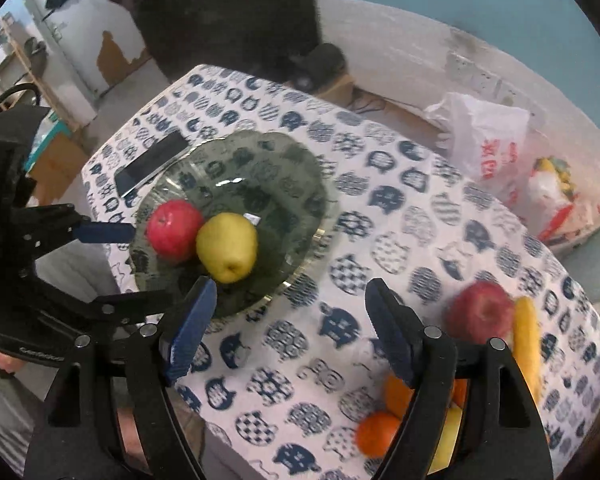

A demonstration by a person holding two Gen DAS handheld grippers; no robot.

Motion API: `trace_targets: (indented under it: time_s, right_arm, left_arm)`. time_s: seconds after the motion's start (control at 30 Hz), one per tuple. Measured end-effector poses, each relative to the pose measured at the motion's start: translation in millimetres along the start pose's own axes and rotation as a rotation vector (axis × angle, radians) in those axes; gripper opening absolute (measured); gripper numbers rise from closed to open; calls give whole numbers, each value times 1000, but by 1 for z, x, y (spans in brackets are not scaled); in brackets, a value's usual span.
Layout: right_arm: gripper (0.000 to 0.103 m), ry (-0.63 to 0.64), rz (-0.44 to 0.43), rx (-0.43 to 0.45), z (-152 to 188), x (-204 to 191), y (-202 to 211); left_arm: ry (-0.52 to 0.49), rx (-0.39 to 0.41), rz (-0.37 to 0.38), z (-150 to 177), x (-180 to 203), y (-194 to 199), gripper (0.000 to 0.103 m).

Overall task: Organize fruits
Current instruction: 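Open both grippers and move them back toward the fruit pile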

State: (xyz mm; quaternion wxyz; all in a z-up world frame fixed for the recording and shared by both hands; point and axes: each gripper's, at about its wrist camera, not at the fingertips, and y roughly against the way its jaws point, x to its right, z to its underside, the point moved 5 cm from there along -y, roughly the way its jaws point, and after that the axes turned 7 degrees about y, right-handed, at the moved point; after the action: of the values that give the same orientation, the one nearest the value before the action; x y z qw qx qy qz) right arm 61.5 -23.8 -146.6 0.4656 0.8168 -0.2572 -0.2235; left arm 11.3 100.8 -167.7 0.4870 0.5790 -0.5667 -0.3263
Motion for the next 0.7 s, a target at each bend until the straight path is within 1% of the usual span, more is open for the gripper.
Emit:
trace_targets:
  time_s: [0.1, 0.2, 0.4, 0.6, 0.7]
  right_arm:
    - [83, -34, 36, 11, 11, 16, 14]
    - [84, -72, 62, 14, 25, 34, 26]
    - [85, -175, 118, -5, 60, 73, 40]
    - [85, -248, 153, -47, 101, 100, 39]
    - [85, -280, 149, -79, 121, 109, 32]
  left_arm:
    - [-30, 9, 7, 0, 16, 3, 80]
    - [-52, 8, 26, -1, 32, 5, 80]
    - [-117, 10, 35, -1, 68, 5, 80]
    - [-185, 2, 57, 2, 103, -1, 80]
    - [-215, -5, 63, 2, 118, -9, 80]
